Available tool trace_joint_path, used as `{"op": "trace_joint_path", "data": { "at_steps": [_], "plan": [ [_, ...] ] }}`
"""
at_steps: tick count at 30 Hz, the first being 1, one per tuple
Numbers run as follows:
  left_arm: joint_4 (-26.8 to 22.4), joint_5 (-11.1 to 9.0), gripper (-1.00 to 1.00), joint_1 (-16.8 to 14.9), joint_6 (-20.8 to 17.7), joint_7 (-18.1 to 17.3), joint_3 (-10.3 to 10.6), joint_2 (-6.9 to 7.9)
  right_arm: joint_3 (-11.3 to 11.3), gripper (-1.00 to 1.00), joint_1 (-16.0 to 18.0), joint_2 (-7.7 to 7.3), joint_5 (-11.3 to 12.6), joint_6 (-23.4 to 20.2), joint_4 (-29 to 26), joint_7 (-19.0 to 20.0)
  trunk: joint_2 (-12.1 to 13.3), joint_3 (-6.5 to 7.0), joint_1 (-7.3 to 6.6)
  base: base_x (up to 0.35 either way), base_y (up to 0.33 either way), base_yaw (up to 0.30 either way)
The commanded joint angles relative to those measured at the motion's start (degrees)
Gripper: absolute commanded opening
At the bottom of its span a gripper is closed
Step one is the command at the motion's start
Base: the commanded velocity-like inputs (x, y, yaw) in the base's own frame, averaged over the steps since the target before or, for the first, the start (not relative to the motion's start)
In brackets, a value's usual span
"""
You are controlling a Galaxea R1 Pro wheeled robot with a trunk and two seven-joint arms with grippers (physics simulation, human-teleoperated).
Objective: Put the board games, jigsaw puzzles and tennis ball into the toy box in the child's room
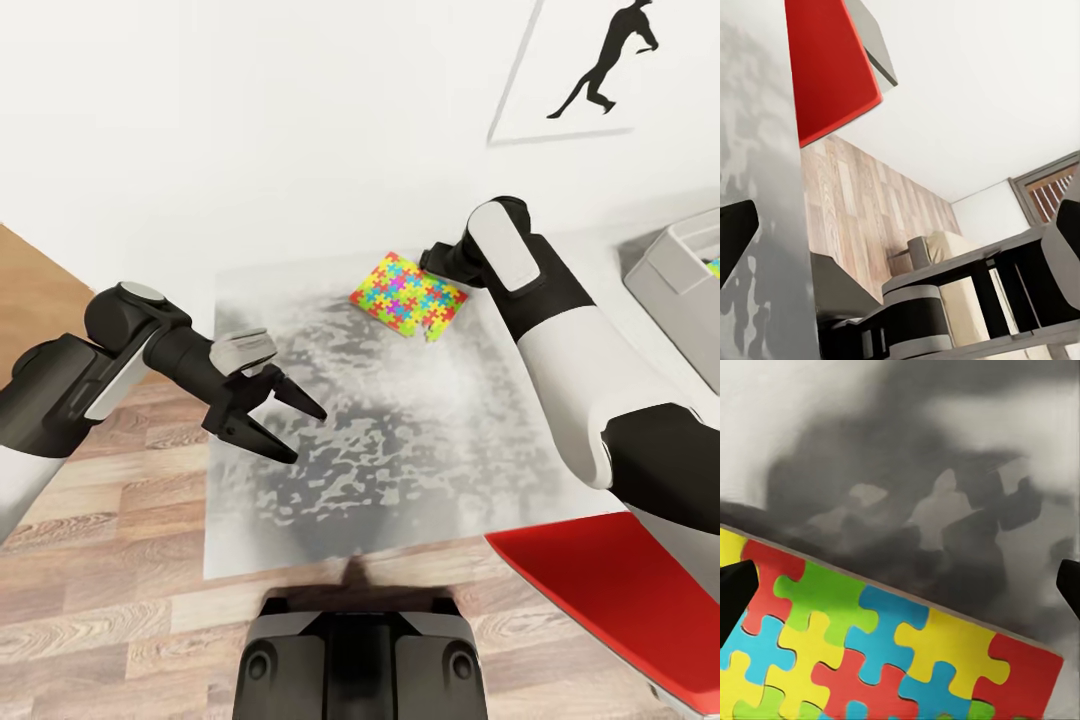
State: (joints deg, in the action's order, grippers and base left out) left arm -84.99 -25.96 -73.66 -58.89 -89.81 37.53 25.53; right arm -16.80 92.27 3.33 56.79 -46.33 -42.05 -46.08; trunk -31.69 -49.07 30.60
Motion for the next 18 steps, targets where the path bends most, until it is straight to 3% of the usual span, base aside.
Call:
{"op": "trace_joint_path", "data": {
  "at_steps": [1,18],
  "plan": [
    [0.0,-0.1,1.0,0.0,-0.6,-0.2,0.1,0.05,-0.2,1.0,0.0,-0.04,1.3,-0.1,1.8,-0.6,-0.1,-0.1,0.02,-0.081,0.022,0.0],
    [0.5,0.1,1.0,0.2,-0.7,-0.2,0.2,-0.19,-0.3,1.0,0.0,0.01,1.3,-0.1,1.8,-0.6,-0.1,-0.42,0.02,-0.047,0.063,0.0]
  ]
}}
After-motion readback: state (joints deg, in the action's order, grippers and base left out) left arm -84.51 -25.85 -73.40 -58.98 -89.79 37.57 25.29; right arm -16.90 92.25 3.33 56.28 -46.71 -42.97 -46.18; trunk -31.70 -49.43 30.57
